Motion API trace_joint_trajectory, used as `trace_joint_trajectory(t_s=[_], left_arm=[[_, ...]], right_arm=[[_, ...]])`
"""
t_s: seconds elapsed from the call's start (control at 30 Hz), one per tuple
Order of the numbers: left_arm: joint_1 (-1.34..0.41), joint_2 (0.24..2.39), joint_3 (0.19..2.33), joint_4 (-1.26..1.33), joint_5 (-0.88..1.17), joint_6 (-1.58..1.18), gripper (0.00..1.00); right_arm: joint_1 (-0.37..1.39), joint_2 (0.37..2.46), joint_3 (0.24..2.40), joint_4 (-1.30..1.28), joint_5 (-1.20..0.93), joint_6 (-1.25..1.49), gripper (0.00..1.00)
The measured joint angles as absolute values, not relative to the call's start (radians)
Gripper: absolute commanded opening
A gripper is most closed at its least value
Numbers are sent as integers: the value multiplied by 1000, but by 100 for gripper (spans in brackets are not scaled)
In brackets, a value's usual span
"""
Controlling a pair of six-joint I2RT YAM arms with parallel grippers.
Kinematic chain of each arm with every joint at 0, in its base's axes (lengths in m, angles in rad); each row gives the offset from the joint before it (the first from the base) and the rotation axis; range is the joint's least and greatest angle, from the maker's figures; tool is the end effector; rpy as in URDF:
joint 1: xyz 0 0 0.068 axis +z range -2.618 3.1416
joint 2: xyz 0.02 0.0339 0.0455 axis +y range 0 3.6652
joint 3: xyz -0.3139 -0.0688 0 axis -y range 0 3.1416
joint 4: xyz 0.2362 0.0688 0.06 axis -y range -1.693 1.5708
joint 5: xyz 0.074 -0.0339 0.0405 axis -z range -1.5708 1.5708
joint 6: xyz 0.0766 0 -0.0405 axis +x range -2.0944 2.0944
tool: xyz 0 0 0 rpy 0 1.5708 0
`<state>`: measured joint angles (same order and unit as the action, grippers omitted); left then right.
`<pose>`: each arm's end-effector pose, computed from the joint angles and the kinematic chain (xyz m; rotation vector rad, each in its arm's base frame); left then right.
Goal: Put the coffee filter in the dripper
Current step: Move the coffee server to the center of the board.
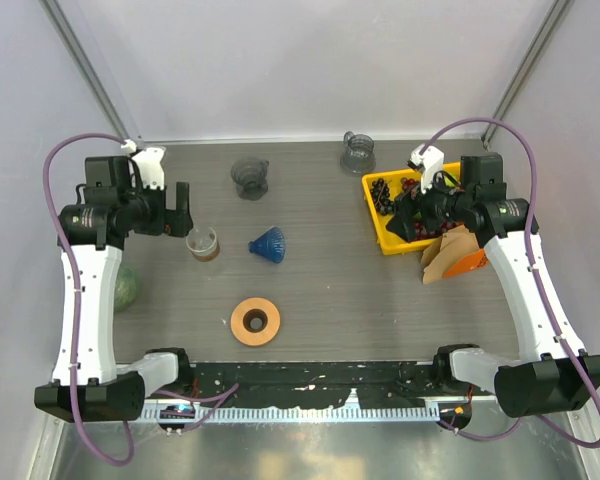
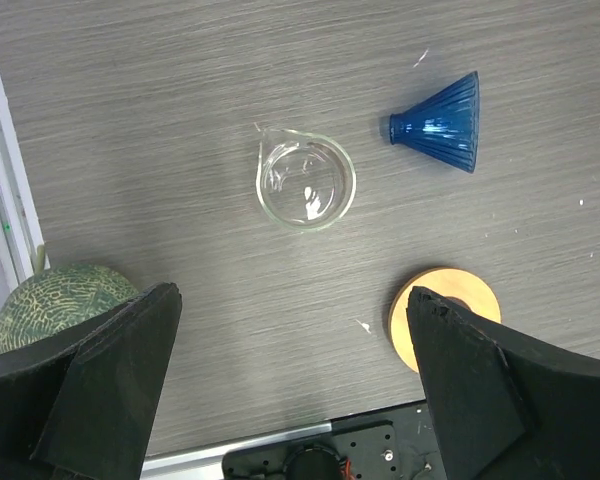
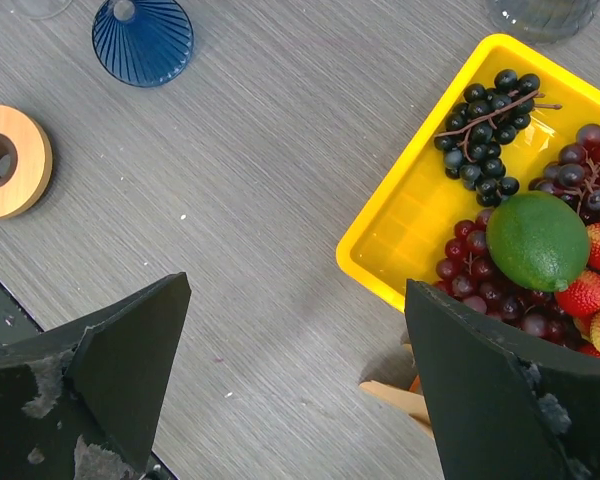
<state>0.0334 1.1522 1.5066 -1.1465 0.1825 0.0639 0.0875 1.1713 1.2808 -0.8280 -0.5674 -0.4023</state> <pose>0.1983 -0.0073 0.4322 0.1241 2.3492 -0.1679 0.2260 0.0612 0.3969 -0.8082 2.0443 0.4725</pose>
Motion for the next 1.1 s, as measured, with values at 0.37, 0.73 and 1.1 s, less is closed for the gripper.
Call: trace_joint_trajectory(t_s=[0.37,0.73,1.1], left_arm=[[63,1190,1446,-1240,257,476,99],[121,1419,1379,-1241,292,979,99],[127,1571,1355,-1156,428,1244,99]], right_arm=[[88,1173,1281,-859,-569,-439,95],[88,1221,1305,-900,-556,-467,96],[88,1256,1365,-920,-474,-508,95]])
